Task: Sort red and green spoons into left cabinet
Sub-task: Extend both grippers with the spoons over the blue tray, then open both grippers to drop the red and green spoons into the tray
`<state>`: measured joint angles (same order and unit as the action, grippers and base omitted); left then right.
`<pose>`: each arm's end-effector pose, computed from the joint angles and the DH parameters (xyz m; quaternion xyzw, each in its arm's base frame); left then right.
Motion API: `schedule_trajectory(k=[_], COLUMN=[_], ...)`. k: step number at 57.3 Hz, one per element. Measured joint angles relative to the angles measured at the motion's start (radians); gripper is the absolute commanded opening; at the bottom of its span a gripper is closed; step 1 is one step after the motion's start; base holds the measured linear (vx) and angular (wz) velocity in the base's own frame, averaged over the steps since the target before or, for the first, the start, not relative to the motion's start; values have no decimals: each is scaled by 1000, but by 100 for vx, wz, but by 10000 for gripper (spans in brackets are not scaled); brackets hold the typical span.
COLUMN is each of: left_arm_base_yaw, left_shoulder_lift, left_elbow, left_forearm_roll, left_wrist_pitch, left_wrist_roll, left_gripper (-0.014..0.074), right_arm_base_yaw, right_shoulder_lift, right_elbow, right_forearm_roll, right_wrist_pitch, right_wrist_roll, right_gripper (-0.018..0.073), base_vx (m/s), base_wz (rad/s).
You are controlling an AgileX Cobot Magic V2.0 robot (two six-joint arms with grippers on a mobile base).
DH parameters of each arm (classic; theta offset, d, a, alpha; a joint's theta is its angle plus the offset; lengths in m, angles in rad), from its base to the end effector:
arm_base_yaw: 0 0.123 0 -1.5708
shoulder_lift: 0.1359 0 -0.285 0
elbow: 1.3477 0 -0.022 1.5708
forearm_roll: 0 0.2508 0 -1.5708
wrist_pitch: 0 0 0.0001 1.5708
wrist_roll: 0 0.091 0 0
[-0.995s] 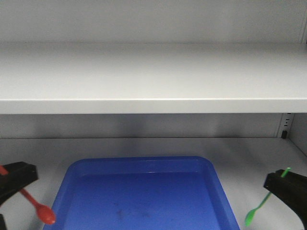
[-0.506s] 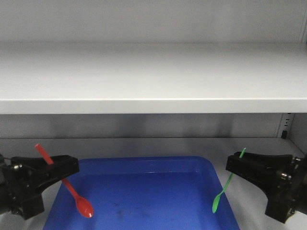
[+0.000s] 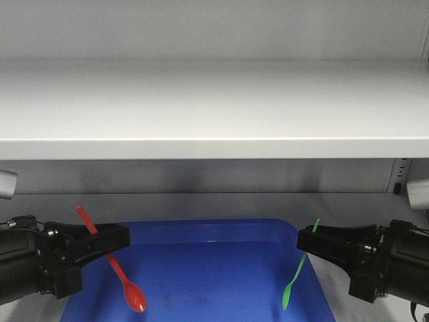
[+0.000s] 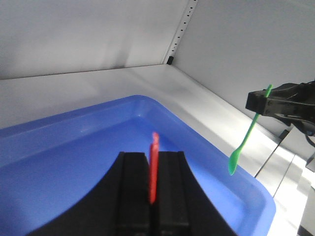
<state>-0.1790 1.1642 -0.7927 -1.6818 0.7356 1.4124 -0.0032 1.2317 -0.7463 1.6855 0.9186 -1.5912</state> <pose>0.2227 -0.1020 0.3360 0.1815 0.7317 -0.4103 0.5132 0.2365 0.0712 0.3114 -0.2084 0.7296 0.3910 0.5209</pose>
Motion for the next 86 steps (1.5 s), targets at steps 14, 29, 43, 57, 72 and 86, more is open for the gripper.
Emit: schedule_trajectory(k=[14, 29, 43, 57, 72, 86], left_arm_base_yaw=[0, 0, 0, 0, 0, 0], left_shoulder_lift=[35, 73, 73, 73, 73, 73], left_elbow=[-1, -1, -1, -1, -14, -41], left_forearm_roll=[0, 0, 8, 101, 105, 74], left_wrist_pitch=[1, 9, -16, -172, -215, -214], left_wrist_roll=[0, 0, 0, 4, 64, 163], left_gripper=[13, 255, 579, 597, 563, 558], right_arm_base_yaw=[0, 0, 0, 0, 0, 0], right_shoulder_lift=[39, 47, 47, 47, 47, 47], right_elbow=[-1, -1, -1, -1, -1, -1], right_forearm_roll=[0, 0, 0, 0, 0, 0], right_wrist_pitch=[2, -5, -41, -59, -104, -108], right_wrist_roll=[-1, -1, -2, -59, -264, -463], right_gripper=[25, 363, 677, 652, 556, 512], base_vx=[0, 0, 0, 0, 0, 0], base_wz=[0, 0, 0, 0, 0, 0])
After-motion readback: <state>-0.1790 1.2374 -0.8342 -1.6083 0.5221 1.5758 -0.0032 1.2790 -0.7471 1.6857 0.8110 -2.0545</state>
